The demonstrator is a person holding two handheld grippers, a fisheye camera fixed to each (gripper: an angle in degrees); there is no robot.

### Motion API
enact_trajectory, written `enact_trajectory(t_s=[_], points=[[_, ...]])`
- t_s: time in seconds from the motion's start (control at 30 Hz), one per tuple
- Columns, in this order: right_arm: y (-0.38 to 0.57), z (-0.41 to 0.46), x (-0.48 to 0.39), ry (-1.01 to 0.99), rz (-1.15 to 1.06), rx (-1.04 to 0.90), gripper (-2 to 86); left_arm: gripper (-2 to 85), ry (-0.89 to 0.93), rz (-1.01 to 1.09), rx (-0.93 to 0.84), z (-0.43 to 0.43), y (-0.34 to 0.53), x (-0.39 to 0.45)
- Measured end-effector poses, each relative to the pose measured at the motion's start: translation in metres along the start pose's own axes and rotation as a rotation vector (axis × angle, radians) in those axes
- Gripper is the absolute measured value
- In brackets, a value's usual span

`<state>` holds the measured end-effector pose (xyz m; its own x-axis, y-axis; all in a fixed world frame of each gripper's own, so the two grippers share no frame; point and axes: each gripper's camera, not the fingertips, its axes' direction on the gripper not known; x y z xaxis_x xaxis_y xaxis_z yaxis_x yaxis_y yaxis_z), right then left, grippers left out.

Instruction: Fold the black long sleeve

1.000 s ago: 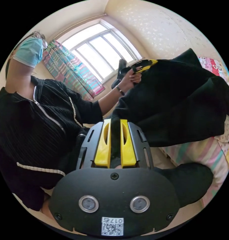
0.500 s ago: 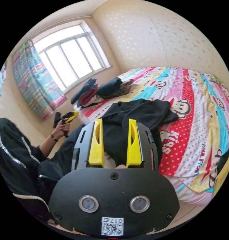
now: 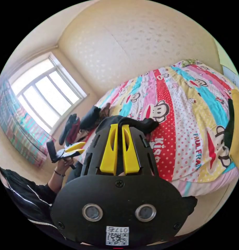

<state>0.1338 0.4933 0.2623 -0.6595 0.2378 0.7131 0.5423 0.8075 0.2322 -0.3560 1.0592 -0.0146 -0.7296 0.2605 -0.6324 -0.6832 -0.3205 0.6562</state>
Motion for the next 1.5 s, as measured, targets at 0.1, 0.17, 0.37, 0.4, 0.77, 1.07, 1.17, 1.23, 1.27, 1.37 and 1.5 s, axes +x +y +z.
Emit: enact_trajectory(t_s=[0.1, 0.17, 0.37, 0.4, 0.77, 1.07, 1.17, 1.23, 1.27, 1.37, 1.5], points=[[0.014, -0.039, 0.049, 0.245, 0.063, 0.092, 3.3, 14.5, 0.076, -0.016, -0.053, 0.036, -0.027, -0.007], [0.026, -0.038, 0.09, 0.371, 0.208, 0.0, 3.4, 14.6, 0.078, -0.001, -0.076, 0.062, -0.042, -0.005], [0.07, -0.017, 0.148, 0.35, 0.445, -0.219, 4.1, 13.0, -0.02, 0.064, -0.316, 0.137, -0.053, 0.016], [0.072, -0.02, 0.146, 0.362, 0.449, -0.185, 4.2, 11.6, -0.034, 0.075, -0.309, 0.135, -0.054, 0.017], [0.052, -0.034, 0.087, 0.195, 0.203, 0.059, 6.8, 4.7, -0.023, -0.504, 0.472, -0.128, 0.046, -0.112], [0.026, 0.11, 0.004, 0.01, -0.128, -0.263, 8.6, 7.0, -0.014, -1.146, 0.554, -0.186, 0.252, -0.184], [-0.002, 0.171, -0.03, 0.122, -0.306, -0.411, 10.2, 7.8, -0.041, -1.134, 0.717, -0.226, 0.269, -0.18], [-0.015, 0.211, -0.051, 0.182, -0.424, -0.51, 11.2, 7.9, -0.087, -1.076, 0.772, -0.248, 0.265, -0.17], [-0.02, 0.239, -0.063, 0.239, -0.497, -0.574, 11.8, 7.8, -0.099, -1.015, 0.765, -0.255, 0.254, -0.162], [-0.02, 0.307, -0.085, 0.358, -0.641, -0.731, 12.7, 7.8, -0.012, -0.8, 0.611, -0.238, 0.205, -0.142], [0.011, 0.389, -0.089, 0.409, -0.737, -0.963, 12.7, 8.8, 0.158, -0.464, 0.281, -0.167, 0.119, -0.111]])
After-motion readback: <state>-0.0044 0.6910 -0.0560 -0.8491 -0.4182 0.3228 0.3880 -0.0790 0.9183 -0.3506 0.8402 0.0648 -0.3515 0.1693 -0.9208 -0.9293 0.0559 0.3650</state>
